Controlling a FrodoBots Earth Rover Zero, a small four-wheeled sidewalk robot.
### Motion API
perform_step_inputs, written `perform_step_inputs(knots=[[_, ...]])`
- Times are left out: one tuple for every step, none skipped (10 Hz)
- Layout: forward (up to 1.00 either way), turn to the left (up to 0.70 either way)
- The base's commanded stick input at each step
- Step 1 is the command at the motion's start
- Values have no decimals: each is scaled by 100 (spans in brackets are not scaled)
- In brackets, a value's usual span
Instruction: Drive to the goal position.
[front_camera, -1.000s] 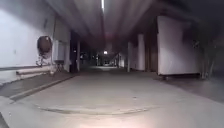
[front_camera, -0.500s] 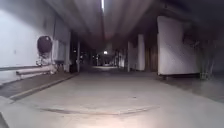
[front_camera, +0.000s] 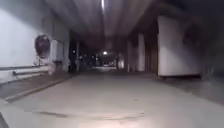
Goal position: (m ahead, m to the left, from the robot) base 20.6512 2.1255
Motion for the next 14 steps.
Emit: perform_step_inputs(knots=[[0,-10],[100,-4],[100,-4],[100,-4],[100,-4],[100,-4],[100,-4],[100,-4],[100,-4],[100,-4],[100,-4],[100,-4],[100,-4],[100,-4]])
